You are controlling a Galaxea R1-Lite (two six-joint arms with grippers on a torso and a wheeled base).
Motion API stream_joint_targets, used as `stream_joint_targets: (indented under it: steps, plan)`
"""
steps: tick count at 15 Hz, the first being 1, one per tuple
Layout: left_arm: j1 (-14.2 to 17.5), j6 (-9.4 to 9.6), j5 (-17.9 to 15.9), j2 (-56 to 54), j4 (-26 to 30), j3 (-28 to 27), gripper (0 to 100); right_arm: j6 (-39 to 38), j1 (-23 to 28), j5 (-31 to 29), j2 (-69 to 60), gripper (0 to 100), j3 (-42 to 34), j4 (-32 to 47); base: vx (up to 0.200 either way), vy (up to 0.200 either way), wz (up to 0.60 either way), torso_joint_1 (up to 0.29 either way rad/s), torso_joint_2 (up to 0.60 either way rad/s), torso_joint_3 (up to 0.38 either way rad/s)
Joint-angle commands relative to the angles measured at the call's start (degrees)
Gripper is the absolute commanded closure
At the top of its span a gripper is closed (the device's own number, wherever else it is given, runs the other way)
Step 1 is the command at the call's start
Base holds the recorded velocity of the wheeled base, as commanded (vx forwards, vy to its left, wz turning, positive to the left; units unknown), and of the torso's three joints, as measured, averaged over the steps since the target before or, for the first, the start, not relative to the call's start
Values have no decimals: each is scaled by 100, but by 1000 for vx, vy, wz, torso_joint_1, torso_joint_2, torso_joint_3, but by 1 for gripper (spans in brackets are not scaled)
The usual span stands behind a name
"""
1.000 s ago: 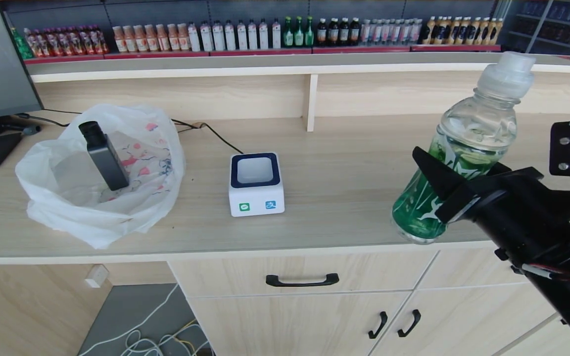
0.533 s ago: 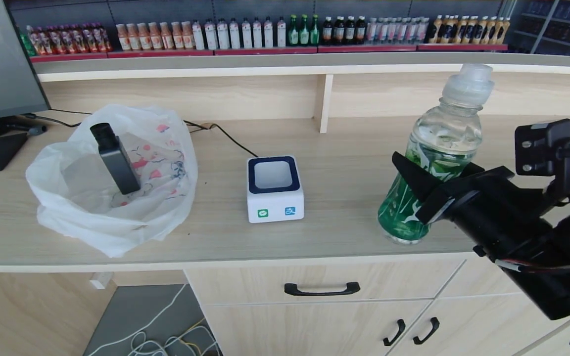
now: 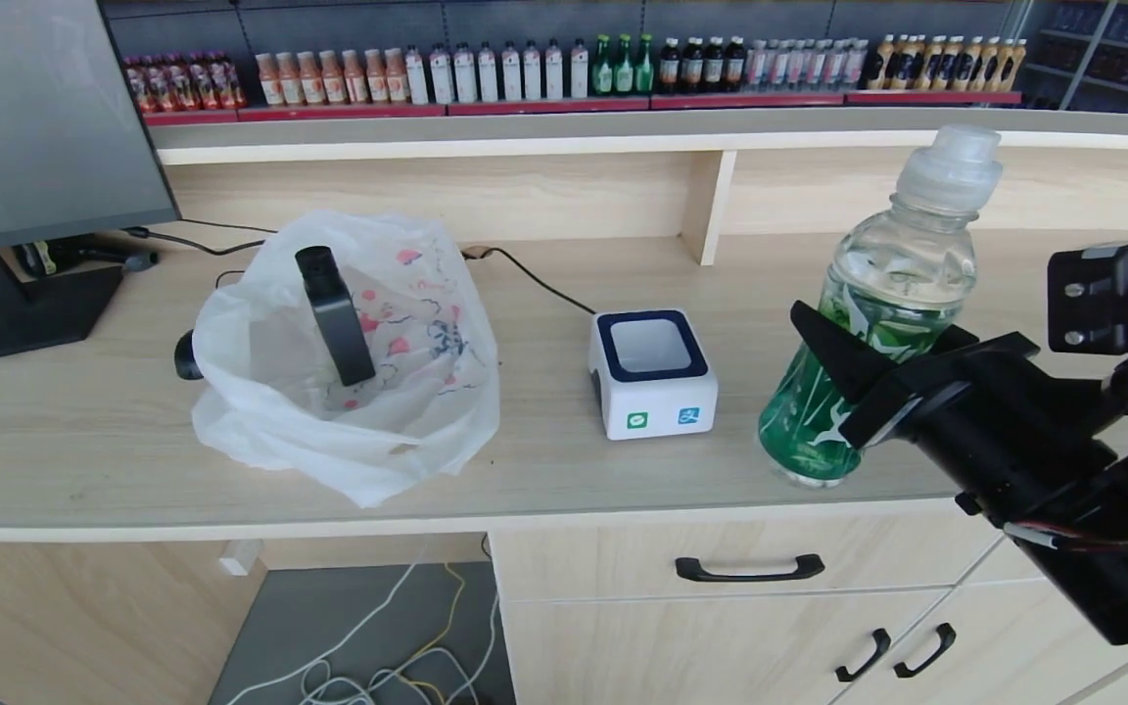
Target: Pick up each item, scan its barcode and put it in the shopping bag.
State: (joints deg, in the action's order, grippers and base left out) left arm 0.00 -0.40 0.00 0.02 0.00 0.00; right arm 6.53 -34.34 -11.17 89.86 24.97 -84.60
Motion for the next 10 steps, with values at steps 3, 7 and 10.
stream_joint_targets:
  steps: [3, 7, 10]
  plan:
    - [0, 14, 0, -2, 0, 0, 0, 6, 6, 0, -328, 100, -361, -12, 0, 67, 0, -1, 2, 1]
    - [-9, 23, 0, -2, 0, 0, 0, 6, 33, 115, -293, 100, -299, -39, 0, 0, 0, 0, 0, 0]
    - [0, 23, 0, -2, 0, 0, 0, -258, -73, 141, -197, 100, 35, -4, 0, 0, 0, 0, 0, 0]
